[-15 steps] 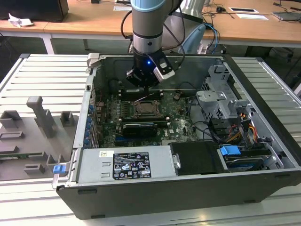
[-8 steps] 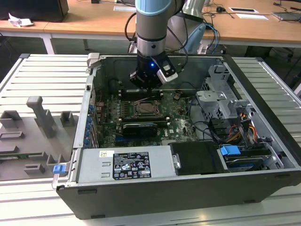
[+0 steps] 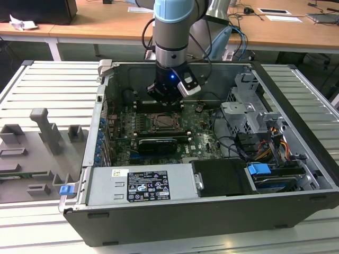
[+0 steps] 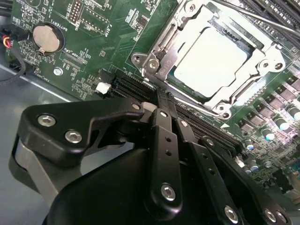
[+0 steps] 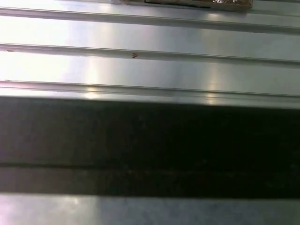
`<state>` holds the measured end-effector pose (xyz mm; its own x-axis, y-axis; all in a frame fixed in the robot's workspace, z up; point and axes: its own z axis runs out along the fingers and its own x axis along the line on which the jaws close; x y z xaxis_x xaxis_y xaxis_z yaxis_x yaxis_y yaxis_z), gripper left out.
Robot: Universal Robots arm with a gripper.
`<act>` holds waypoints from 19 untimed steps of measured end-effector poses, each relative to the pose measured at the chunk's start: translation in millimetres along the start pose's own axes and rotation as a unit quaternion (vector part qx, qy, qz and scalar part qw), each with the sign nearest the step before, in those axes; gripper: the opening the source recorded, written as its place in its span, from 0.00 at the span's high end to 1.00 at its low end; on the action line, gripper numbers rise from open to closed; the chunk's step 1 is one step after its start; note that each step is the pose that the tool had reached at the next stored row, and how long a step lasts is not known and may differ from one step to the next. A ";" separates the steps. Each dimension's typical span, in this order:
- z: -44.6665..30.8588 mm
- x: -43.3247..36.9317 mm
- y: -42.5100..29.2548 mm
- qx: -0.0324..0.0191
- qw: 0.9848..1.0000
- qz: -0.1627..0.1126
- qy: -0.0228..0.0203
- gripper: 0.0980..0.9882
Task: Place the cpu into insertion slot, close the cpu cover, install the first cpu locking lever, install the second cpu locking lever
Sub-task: 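Install the first cpu locking lever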
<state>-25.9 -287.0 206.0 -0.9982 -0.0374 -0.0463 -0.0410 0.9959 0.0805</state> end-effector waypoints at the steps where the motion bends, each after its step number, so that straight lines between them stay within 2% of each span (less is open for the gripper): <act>1: 0.9 -0.2 -0.1 0.002 1.000 0.000 0.000 0.99; 7: 3.6 -0.4 -0.2 0.007 1.000 0.002 0.000 0.99; 12: 4.9 -0.4 -0.5 0.007 1.000 0.002 0.000 0.99; 14: 3.3 -0.6 -0.2 0.006 1.000 0.002 0.000 0.99; 19: -6.3 -1.0 0.6 0.006 1.000 0.002 0.000 0.99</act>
<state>-25.2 -287.0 212.4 -0.9984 -0.0336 -0.0457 -0.0366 0.9970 0.0677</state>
